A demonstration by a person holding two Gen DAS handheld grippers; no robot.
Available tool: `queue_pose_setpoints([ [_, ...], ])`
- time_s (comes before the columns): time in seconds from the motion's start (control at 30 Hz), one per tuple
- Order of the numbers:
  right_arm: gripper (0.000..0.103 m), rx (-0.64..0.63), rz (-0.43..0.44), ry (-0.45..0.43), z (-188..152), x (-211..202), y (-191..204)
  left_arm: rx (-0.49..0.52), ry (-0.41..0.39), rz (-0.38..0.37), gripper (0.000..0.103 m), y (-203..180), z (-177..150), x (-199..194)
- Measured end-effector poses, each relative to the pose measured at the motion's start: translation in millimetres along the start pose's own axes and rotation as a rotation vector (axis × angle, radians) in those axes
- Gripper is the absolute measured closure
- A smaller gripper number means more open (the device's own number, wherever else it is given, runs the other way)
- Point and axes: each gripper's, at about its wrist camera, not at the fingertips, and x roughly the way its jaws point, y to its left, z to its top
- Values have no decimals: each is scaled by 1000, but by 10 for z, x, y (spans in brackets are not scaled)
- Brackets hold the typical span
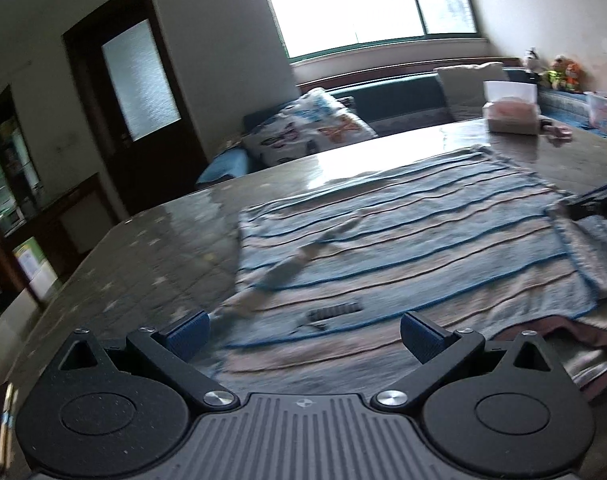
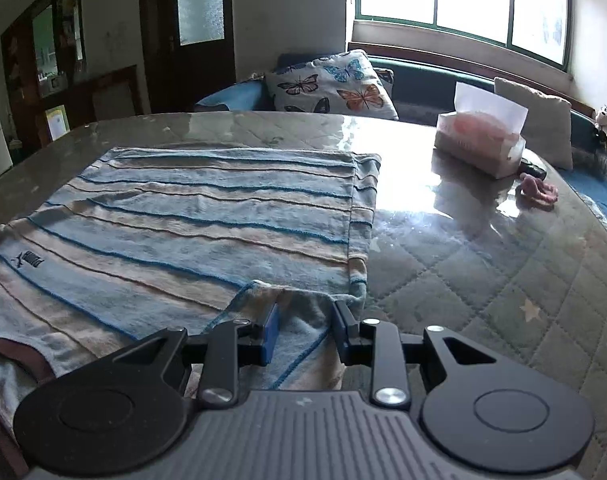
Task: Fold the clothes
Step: 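Fold the sleeve over the shirt body with the right gripper and release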
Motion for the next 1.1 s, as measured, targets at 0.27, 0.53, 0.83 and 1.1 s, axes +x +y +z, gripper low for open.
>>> queue_pose_setpoints([
  [0.27,76,-45,63,21,-252,-385,172,-49,20,61,0,235,-91,3],
  [0.53,74,-78,98,59,-439,-588,373,-120,21,142,0,554,-195,-53],
  [0.83,74,-96,131,31,-240,-655,498,-300,85,179,16,1144,-415,-61],
  [1.1,67,-225,242,34,12,-432,1052,-440,145,120,30,1479,-621,-75],
])
